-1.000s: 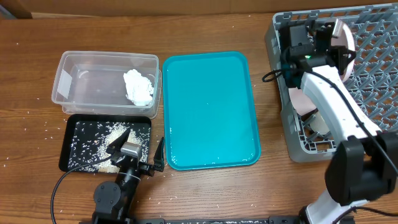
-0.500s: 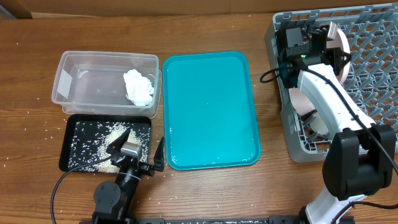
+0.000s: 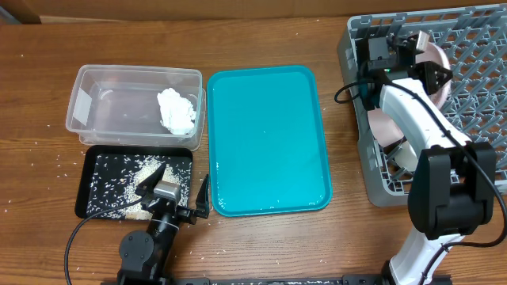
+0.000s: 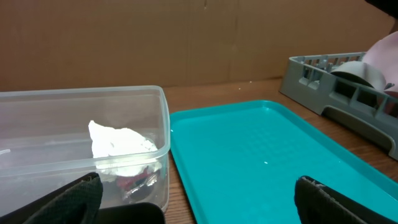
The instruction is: Sort waste into correct bins and load items into the dishwasher
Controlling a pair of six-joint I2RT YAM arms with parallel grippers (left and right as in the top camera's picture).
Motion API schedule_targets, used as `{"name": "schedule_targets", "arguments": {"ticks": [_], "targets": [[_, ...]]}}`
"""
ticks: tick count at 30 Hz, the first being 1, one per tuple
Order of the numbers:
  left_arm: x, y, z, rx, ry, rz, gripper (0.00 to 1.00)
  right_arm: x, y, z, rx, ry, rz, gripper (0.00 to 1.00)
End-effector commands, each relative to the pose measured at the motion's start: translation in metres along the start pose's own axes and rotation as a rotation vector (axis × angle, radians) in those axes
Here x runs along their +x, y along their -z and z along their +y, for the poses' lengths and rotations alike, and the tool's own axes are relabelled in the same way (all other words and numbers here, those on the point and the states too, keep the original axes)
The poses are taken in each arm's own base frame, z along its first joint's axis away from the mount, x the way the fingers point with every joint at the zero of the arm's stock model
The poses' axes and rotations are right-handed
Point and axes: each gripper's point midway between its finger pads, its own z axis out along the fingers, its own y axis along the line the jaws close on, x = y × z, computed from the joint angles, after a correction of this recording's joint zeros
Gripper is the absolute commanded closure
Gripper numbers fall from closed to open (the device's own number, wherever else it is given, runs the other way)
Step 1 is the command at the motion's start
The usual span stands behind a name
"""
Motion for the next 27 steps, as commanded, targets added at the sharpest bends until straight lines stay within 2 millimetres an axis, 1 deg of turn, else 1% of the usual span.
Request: {"name": "schedule_targets", "arguments": {"ticks": [1, 2, 4, 6, 7, 9, 10, 12, 13, 15, 16, 17, 19, 20, 21, 22, 23, 25, 27], "targets": [[0.000, 0.000, 0.003, -0.014, -0.021, -0.003, 0.00, -0.008, 0.011, -0.012, 0.060, 0.013, -0.028, 0.69], [0.000, 0.000, 0.003, -0.014, -0.021, -0.003, 0.00, -0.010, 0.018, -0.009, 0.052, 0.017, -0.043, 0.69], [0.000, 0.000, 0.003, -0.014, -0.021, -0.003, 0.00, -0.016, 0.038, -0.003, 0.030, 0.023, -0.086, 0.64], [0.000, 0.000, 0.003, -0.014, -0.021, -0.003, 0.00, -0.021, 0.057, 0.004, 0.009, 0.029, -0.129, 0.56], [0.000, 0.000, 0.003, -0.014, -0.021, -0.003, 0.00, -0.023, 0.066, 0.007, -0.002, 0.032, -0.148, 0.50], [0.000, 0.000, 0.003, -0.014, -0.021, -0.003, 0.00, -0.027, 0.085, 0.011, -0.021, 0.035, -0.187, 0.45], [0.000, 0.000, 0.003, -0.014, -0.021, -0.003, 0.00, -0.029, 0.091, 0.012, -0.029, 0.032, -0.201, 0.44], [0.000, 0.000, 0.003, -0.014, -0.021, -0.003, 0.00, -0.033, 0.109, 0.008, -0.052, -0.009, -0.236, 0.37], [0.000, 0.000, 0.003, -0.014, -0.021, -0.003, 0.00, -0.036, 0.118, 0.002, -0.066, -0.037, -0.255, 0.35], [0.000, 0.000, 0.003, -0.014, -0.021, -0.003, 0.00, -0.042, 0.139, -0.017, -0.115, -0.112, -0.298, 0.30], [0.000, 0.000, 0.003, -0.014, -0.021, -0.003, 0.00, -0.045, 0.150, -0.026, -0.155, -0.140, -0.320, 0.29], [0.000, 0.000, 0.003, -0.014, -0.021, -0.003, 0.00, -0.047, 0.162, -0.036, -0.209, -0.171, -0.345, 0.28], [0.000, 0.000, 0.003, -0.014, -0.021, -0.003, 0.00, -0.049, 0.187, -0.057, -0.347, -0.236, -0.400, 0.23], [0.000, 0.000, 0.003, -0.014, -0.021, -0.003, 0.00, -0.047, 0.204, -0.070, -0.461, -0.298, -0.428, 0.20], [0.000, 0.000, 0.003, -0.014, -0.021, -0.003, 0.00, -0.044, 0.217, -0.076, -0.556, -0.325, -0.444, 0.18], [0.000, 0.000, 0.003, -0.014, -0.021, -0.003, 0.00, -0.037, 0.235, -0.085, -0.706, -0.352, -0.460, 0.17], [0.000, 0.000, 0.003, -0.014, -0.021, -0.003, 0.00, -0.031, 0.248, -0.092, -0.816, -0.374, -0.464, 0.17], [0.000, 0.000, 0.003, -0.014, -0.021, -0.003, 0.00, -0.013, 0.277, -0.114, -1.083, -0.429, -0.467, 0.15], [0.000, 0.000, 0.003, -0.014, -0.021, -0.003, 0.00, 0.007, 0.302, -0.140, -1.327, -0.440, -0.492, 0.10]]}}
